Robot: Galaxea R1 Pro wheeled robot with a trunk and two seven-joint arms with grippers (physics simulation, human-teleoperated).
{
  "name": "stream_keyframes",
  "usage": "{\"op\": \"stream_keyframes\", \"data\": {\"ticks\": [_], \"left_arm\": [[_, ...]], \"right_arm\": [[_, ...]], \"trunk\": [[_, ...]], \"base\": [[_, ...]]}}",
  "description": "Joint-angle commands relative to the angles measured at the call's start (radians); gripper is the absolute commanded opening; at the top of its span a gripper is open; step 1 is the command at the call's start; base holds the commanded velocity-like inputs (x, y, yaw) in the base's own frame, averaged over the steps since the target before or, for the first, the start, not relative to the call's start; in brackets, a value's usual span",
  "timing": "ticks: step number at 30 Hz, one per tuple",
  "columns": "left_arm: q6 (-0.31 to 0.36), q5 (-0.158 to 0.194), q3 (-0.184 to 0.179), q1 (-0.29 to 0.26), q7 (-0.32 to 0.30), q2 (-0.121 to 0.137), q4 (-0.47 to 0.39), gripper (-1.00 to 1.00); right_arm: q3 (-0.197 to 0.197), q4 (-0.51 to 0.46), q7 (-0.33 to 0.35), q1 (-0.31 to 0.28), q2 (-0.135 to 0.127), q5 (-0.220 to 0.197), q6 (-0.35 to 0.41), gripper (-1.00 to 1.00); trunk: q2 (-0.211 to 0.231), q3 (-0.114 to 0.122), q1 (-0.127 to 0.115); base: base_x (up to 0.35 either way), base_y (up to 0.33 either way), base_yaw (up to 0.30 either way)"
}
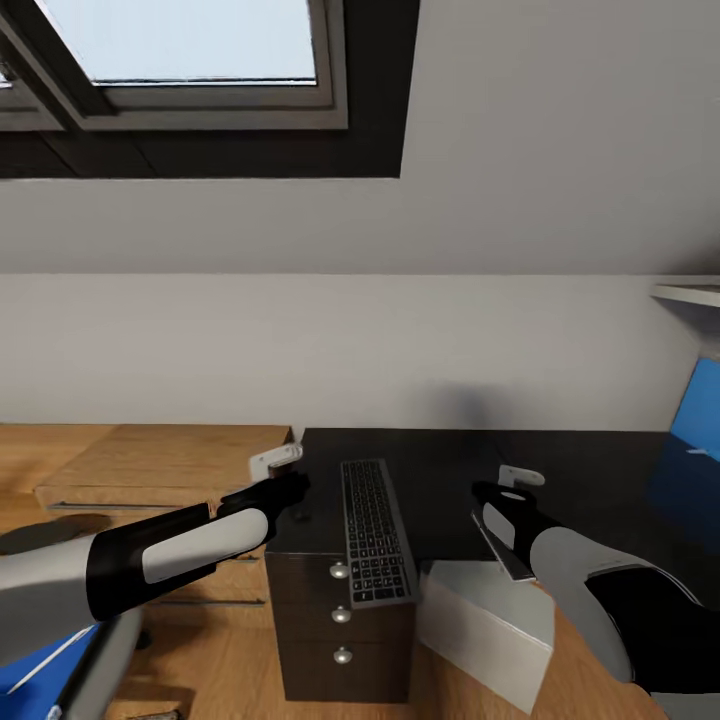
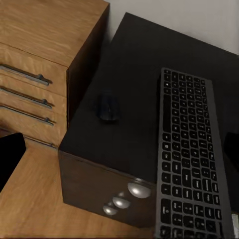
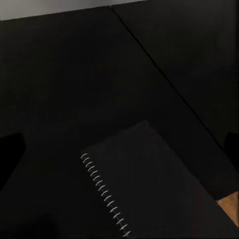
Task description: In the bedroom, organize the workspace by keeping the computer under the desk, ensuring the monitor is on the desk, placing the keyboard on the desk next to the monitor, placing the mouse on the desk next to the keyboard, moving the folder from the swivel chair onto the desk next to the mouse, stacking the notebook on top of the folder with the pen on top of the notebook, and positioning the swivel chair next to the desk.
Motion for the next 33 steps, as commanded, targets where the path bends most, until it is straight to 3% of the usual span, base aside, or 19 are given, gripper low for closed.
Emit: {"op": "stream_keyframes", "data": {"ticks": [1,17,23,27,33], "left_arm": [[-0.007,0.005,-0.003,-0.001,0.001,0.000,-0.001,1.00],[-0.008,0.008,-0.019,-0.001,0.000,0.000,0.002,1.00],[-0.015,0.008,-0.088,-0.001,0.000,0.000,0.008,1.00],[-0.020,0.008,-0.155,-0.001,0.000,-0.002,0.012,1.00],[-0.075,0.009,-0.187,-0.001,0.007,0.001,0.014,1.00]], "right_arm": [[0.008,0.000,-0.003,-0.001,0.000,-0.010,-0.002,1.00],[0.010,0.002,0.001,0.008,0.001,-0.007,-0.004,1.00],[0.009,0.002,0.005,0.019,0.000,-0.008,-0.005,1.00],[0.009,0.001,0.006,0.033,0.000,-0.010,-0.005,1.00],[0.007,0.002,0.009,0.036,-0.003,-0.011,-0.005,1.00]], "trunk": [[-0.001,-0.001,-0.001],[-0.001,-0.001,-0.001],[-0.001,-0.001,-0.001],[-0.001,-0.001,-0.001],[-0.001,-0.001,-0.001]], "base": [[-0.335,0.136,0.000],[-0.331,0.161,0.000],[-0.304,0.089,0.000],[-0.200,0.014,0.000],[-0.043,0.002,0.000]]}}
